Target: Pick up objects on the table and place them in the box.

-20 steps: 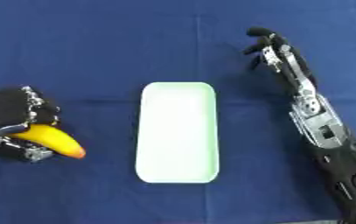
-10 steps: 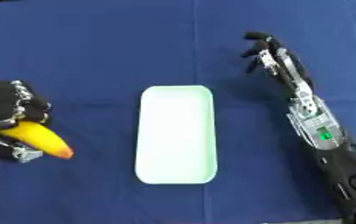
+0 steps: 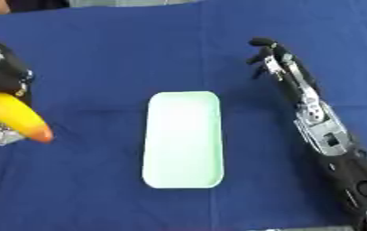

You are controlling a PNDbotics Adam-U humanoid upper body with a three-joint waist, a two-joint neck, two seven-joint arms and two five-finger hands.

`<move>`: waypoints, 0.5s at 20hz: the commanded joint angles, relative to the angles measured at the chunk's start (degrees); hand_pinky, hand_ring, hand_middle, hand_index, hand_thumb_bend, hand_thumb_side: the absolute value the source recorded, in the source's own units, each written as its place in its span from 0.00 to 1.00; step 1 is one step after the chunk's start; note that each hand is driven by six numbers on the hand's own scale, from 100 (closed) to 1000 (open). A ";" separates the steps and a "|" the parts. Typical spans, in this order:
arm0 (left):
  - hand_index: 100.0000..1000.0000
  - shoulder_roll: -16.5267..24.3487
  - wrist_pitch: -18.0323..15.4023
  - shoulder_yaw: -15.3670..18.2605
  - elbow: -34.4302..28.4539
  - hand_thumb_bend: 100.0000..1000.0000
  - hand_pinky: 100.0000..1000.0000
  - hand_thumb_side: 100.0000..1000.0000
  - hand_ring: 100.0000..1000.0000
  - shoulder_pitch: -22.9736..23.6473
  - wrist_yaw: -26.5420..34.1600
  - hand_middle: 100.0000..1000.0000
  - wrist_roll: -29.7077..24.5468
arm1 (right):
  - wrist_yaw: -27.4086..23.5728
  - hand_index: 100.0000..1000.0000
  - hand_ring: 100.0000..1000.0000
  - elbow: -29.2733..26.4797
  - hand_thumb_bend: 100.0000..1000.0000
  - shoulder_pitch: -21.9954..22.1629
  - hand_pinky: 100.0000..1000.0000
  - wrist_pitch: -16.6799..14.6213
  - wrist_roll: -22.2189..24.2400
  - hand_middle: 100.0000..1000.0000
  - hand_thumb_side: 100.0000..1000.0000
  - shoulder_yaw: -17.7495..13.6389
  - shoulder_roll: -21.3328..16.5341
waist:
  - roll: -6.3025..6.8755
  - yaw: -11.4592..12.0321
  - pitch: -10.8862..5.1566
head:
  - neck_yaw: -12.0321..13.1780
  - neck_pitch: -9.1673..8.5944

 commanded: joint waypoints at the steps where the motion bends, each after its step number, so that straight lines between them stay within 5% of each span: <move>1: 0.13 1.81 0.21 1.31 -0.93 0.00 0.00 0.21 0.00 -1.07 2.65 0.00 -2.36 | 0.20 0.88 0.63 -0.42 0.00 -0.25 0.41 0.09 0.07 0.82 0.83 -0.22 -0.54 | 0.11 -0.02 -1.10 | -0.49 -0.30; 6: 0.13 -1.66 0.32 -0.69 -0.31 0.00 0.00 0.22 0.00 -5.50 5.30 0.00 -5.95 | 0.24 0.88 0.63 -0.38 0.00 -0.32 0.41 0.05 0.27 0.82 0.83 -0.04 -0.20 | 0.01 -0.33 -1.20 | -0.11 -0.62; 10: 0.13 -9.53 0.94 -4.47 2.56 0.00 0.00 0.24 0.00 -13.89 7.48 0.00 -11.11 | 0.23 0.88 0.63 -0.38 0.00 -0.77 0.41 -0.01 0.43 0.82 0.83 0.10 0.41 | -0.75 -0.28 -0.95 | 0.43 -1.44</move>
